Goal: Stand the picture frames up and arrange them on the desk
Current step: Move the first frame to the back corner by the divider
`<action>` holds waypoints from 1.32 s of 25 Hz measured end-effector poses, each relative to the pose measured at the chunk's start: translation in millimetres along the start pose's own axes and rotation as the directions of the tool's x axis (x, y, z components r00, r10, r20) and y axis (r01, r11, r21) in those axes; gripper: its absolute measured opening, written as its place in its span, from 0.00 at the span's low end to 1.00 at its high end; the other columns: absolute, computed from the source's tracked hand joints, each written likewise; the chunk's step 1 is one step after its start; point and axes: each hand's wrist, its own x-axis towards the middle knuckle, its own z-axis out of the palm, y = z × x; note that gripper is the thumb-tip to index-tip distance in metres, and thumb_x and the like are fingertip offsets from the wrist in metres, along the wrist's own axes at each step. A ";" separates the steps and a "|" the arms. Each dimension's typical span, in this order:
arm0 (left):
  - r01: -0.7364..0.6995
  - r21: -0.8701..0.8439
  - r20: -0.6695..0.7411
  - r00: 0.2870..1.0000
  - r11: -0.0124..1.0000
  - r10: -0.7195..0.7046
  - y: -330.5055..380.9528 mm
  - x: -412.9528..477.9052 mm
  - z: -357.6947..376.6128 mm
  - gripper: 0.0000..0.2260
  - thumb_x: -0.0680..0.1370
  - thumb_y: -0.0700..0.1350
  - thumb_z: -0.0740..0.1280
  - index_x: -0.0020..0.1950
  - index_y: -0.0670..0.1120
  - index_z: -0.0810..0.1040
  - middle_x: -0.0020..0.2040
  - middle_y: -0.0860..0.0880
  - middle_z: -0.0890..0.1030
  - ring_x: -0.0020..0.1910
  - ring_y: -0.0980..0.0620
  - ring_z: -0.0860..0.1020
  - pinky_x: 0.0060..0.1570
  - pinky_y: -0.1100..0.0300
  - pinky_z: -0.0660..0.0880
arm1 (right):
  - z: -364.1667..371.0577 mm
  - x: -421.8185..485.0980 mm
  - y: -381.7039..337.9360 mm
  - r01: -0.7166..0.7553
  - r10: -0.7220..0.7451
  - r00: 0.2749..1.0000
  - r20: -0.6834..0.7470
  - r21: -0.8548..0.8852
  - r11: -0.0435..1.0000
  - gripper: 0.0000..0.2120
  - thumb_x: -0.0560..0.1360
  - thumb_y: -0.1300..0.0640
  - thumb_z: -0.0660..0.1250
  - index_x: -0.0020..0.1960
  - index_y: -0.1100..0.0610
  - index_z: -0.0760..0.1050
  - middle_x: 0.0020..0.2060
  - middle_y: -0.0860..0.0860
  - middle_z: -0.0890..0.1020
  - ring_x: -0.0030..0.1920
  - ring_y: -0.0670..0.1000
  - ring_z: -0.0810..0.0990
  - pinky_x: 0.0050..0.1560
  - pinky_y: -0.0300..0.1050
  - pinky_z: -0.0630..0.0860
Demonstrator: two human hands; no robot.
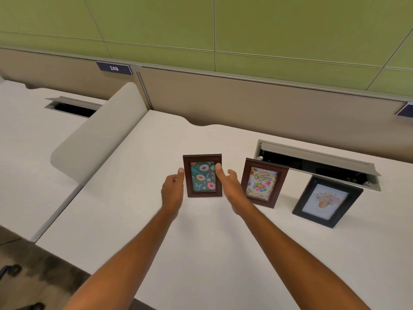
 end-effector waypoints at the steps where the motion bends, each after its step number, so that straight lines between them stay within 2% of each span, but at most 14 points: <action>1: 0.026 0.023 0.053 0.998 0.999 -0.027 4.9 9.4 0.0 0.28 0.84 0.69 0.58 0.63 0.46 0.80 0.61 0.46 0.83 0.59 0.45 0.80 0.65 0.43 0.78 | 2.1 7.7 -3.2 0.012 -0.012 1.000 -0.013 0.008 1.000 0.48 0.75 0.21 0.57 0.83 0.52 0.60 0.78 0.54 0.73 0.72 0.55 0.76 0.65 0.51 0.74; 2: 0.044 0.025 0.125 0.991 0.999 -0.047 8.9 17.7 0.5 0.29 0.84 0.71 0.55 0.62 0.48 0.81 0.60 0.48 0.84 0.58 0.47 0.80 0.65 0.44 0.77 | 3.8 15.6 -5.7 0.023 -0.022 0.999 -0.028 0.019 1.000 0.43 0.76 0.21 0.55 0.79 0.50 0.68 0.72 0.51 0.79 0.64 0.48 0.82 0.57 0.44 0.76; 3: 0.050 0.006 0.205 0.977 0.999 -0.050 12.2 24.7 1.5 0.30 0.84 0.72 0.53 0.60 0.51 0.83 0.58 0.51 0.86 0.56 0.51 0.83 0.63 0.47 0.77 | 5.3 24.2 -7.5 0.033 -0.032 0.998 -0.051 0.028 0.999 0.37 0.77 0.21 0.52 0.70 0.46 0.76 0.62 0.46 0.85 0.53 0.41 0.85 0.49 0.37 0.77; 4: 0.049 -0.022 0.279 0.959 0.999 -0.041 14.5 33.4 2.3 0.29 0.83 0.73 0.52 0.57 0.55 0.84 0.54 0.56 0.88 0.53 0.57 0.85 0.57 0.53 0.76 | 8.0 33.9 -10.3 0.034 -0.031 0.996 -0.083 0.039 0.999 0.32 0.78 0.22 0.50 0.60 0.43 0.79 0.53 0.41 0.86 0.45 0.37 0.85 0.41 0.34 0.75; 5: 0.045 -0.049 0.334 0.942 0.998 -0.026 15.0 41.5 3.9 0.29 0.83 0.74 0.51 0.56 0.58 0.85 0.51 0.58 0.90 0.49 0.62 0.87 0.52 0.59 0.75 | 9.7 42.4 -11.6 0.024 -0.018 0.993 -0.114 0.056 0.998 0.30 0.78 0.22 0.49 0.53 0.42 0.79 0.46 0.37 0.85 0.40 0.36 0.85 0.37 0.33 0.74; 6: 0.046 -0.079 0.377 0.926 0.996 -0.013 14.3 48.9 5.9 0.30 0.82 0.74 0.51 0.57 0.59 0.86 0.50 0.60 0.90 0.47 0.64 0.88 0.48 0.63 0.75 | 11.1 48.6 -11.5 0.019 -0.008 0.992 -0.129 0.083 0.996 0.29 0.79 0.22 0.50 0.51 0.42 0.79 0.42 0.36 0.86 0.40 0.38 0.86 0.37 0.34 0.76; 7: 0.056 -0.114 0.414 0.910 0.992 -0.003 13.2 55.7 7.4 0.30 0.82 0.75 0.51 0.58 0.58 0.87 0.52 0.59 0.91 0.49 0.64 0.88 0.46 0.65 0.78 | 13.1 53.6 -10.3 0.017 -0.002 0.992 -0.123 0.117 0.993 0.29 0.78 0.22 0.51 0.52 0.43 0.79 0.42 0.37 0.88 0.41 0.39 0.87 0.38 0.34 0.78; 9: 0.091 -0.171 0.482 0.876 0.981 0.003 10.8 68.8 7.3 0.31 0.81 0.75 0.53 0.58 0.57 0.89 0.55 0.55 0.91 0.52 0.58 0.89 0.43 0.68 0.83 | 18.1 61.0 -5.7 0.008 0.009 0.995 -0.098 0.168 0.986 0.32 0.74 0.21 0.55 0.56 0.44 0.81 0.47 0.41 0.90 0.47 0.41 0.89 0.46 0.39 0.80; 14: 0.115 -0.185 0.546 0.838 0.976 0.005 5.2 102.3 0.9 0.29 0.79 0.78 0.54 0.56 0.63 0.89 0.57 0.53 0.90 0.55 0.55 0.89 0.43 0.69 0.83 | 32.9 72.9 -7.4 0.024 0.005 0.990 -0.140 0.207 0.978 0.33 0.72 0.21 0.57 0.59 0.44 0.82 0.52 0.41 0.90 0.55 0.45 0.88 0.59 0.47 0.80; 18: 0.117 -0.248 0.521 0.853 0.962 0.031 19.4 134.3 -16.4 0.28 0.79 0.77 0.54 0.55 0.66 0.89 0.56 0.56 0.91 0.54 0.58 0.89 0.43 0.70 0.83 | 58.0 93.2 -36.6 0.052 -0.027 0.991 -0.131 0.188 0.981 0.33 0.72 0.21 0.57 0.58 0.44 0.82 0.51 0.40 0.90 0.52 0.42 0.88 0.54 0.43 0.79; 22: 0.098 -0.278 0.443 0.896 0.956 0.037 39.5 179.7 -41.4 0.29 0.79 0.78 0.54 0.54 0.65 0.89 0.56 0.55 0.91 0.54 0.57 0.89 0.48 0.64 0.82 | 92.1 126.2 -78.4 0.101 -0.089 0.993 -0.080 0.171 0.980 0.32 0.70 0.19 0.58 0.55 0.41 0.85 0.52 0.42 0.90 0.52 0.43 0.89 0.53 0.43 0.80; 26: 0.083 -0.340 0.388 0.920 0.937 0.059 65.4 242.2 -67.6 0.29 0.80 0.76 0.53 0.52 0.64 0.90 0.54 0.54 0.91 0.51 0.56 0.90 0.40 0.68 0.83 | 133.6 176.6 -120.1 0.125 -0.124 0.992 -0.020 0.158 0.979 0.35 0.71 0.19 0.58 0.56 0.44 0.86 0.54 0.45 0.90 0.54 0.46 0.89 0.58 0.48 0.81; 29: 0.064 -0.392 0.342 0.936 0.918 0.081 85.2 294.6 -85.4 0.29 0.82 0.75 0.52 0.51 0.65 0.90 0.53 0.55 0.91 0.50 0.56 0.90 0.38 0.68 0.83 | 162.6 221.2 -153.0 0.144 -0.148 0.989 0.012 0.153 0.978 0.32 0.77 0.23 0.58 0.58 0.47 0.85 0.54 0.46 0.90 0.55 0.47 0.89 0.57 0.47 0.81; 33: 0.041 -0.448 0.278 0.956 0.893 0.095 108.6 364.2 -101.3 0.28 0.83 0.73 0.51 0.48 0.66 0.90 0.50 0.56 0.91 0.48 0.58 0.90 0.36 0.69 0.82 | 200.4 282.6 -195.2 0.144 -0.152 0.988 0.036 0.168 0.975 0.29 0.80 0.27 0.59 0.57 0.49 0.84 0.52 0.46 0.91 0.53 0.46 0.89 0.57 0.47 0.81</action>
